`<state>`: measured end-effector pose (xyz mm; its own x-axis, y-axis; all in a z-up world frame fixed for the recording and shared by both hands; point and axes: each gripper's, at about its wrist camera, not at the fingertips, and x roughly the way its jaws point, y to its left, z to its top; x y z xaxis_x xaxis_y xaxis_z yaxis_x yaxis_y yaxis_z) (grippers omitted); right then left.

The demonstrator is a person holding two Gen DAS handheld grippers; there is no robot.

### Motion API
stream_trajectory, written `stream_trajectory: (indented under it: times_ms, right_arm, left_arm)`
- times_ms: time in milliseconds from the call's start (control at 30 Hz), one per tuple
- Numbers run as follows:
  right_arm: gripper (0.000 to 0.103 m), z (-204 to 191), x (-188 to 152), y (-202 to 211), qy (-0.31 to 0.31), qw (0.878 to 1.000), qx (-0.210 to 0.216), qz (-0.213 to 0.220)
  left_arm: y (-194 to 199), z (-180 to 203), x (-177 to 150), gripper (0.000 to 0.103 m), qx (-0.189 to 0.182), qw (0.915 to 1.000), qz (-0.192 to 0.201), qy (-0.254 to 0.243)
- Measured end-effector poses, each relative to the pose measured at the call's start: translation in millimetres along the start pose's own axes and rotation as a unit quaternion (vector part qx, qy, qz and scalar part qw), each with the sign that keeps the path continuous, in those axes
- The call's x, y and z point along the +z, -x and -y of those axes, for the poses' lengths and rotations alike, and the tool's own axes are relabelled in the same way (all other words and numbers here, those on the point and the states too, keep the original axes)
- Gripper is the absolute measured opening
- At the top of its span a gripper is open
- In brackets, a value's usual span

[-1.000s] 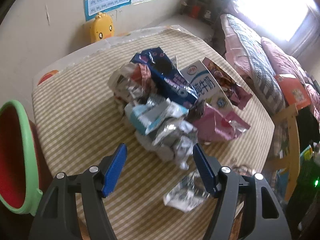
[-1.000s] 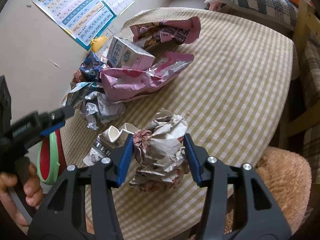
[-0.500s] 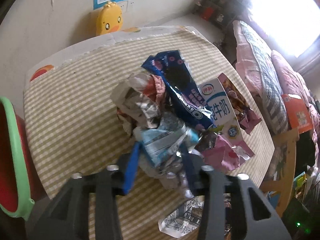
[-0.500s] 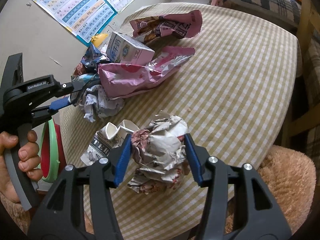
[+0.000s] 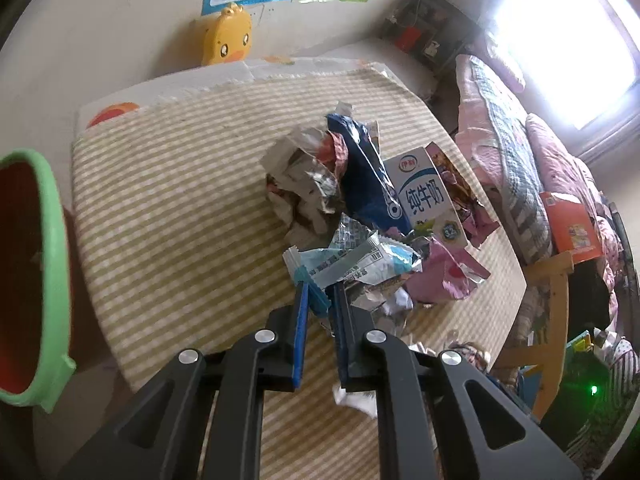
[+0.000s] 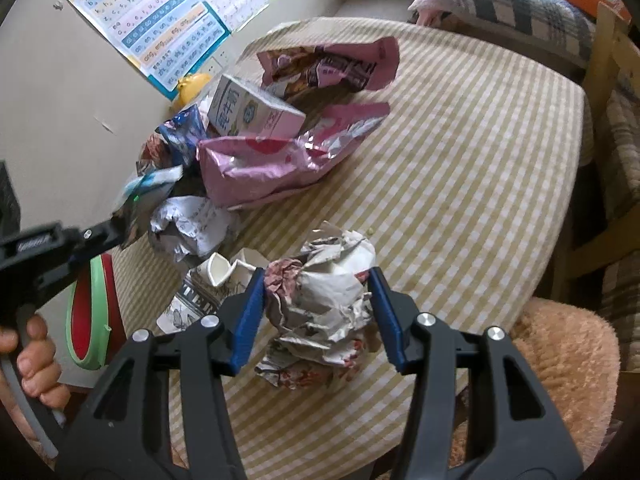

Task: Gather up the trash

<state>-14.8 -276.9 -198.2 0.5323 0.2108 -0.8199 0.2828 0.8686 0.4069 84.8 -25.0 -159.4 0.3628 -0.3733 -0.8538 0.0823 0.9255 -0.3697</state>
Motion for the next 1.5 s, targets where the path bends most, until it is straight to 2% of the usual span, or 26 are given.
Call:
stream_trajectory:
  times_ms: [133,300,500,633,767,933,1100,1233,1400,1500]
  right_arm:
    - [0.05,0,1,6,0.004,1.0,-0.012,0.014]
    - [0.05,-2,2,5,0.014,1.0,-0.026,0.011]
    - [0.05,-9,1,0,0.024,0.999,-0.035,-0.003]
    - [0.054,-10,-1,-3,0.027,0.999,-0.037,-0.017]
    - [0.057,-10,-1,-4,0.025,0.999,-0.039,-0.026]
    - [0.069,-5,-1,-1,0.006,0.999,-0.033,-0.035]
    - [0.071,-3,-5,0,0.005,0.999,-0.031,-0.044]
    - [0.071,-2,-5,4,0.002,0.999,-0.03,-0.043]
    - [0.072,0,-4,13,0.0,0.999,-0.031,-0.033]
    - [0.072,5,-6,14,-0.006,0.999,-0.034,-0.034]
  left_arm:
    - [16,-4,-2,0.009,0.017,0.9995,0.022,-0.016]
    - [26,-14,-7,0.009,0.055,0.9966,0.044,-0.043]
    - [10,-37,-19,0.009,0.071,0.9969,0.007,-0.035]
    - [0,-42,-25,0.01,0.073,0.9966,-0.009,-0.037]
    - [-8,-42,-28,0.032,0.077,0.9957,-0.02,-0.047]
    - [-14,-39,-32,0.044,0.084,0.9942,-0.023,-0.063]
    - [-16,-26,-31,0.054,0.098,0.99,-0.01,-0.101]
    - [-27,-11,-26,0.054,0.122,0.981,-0.005,-0.15]
    - [-38,-5,-23,0.052,0.123,0.9795,-0.014,-0.158]
    - [-39,-8,-24,0.037,0.124,0.9807,-0.015,-0.151]
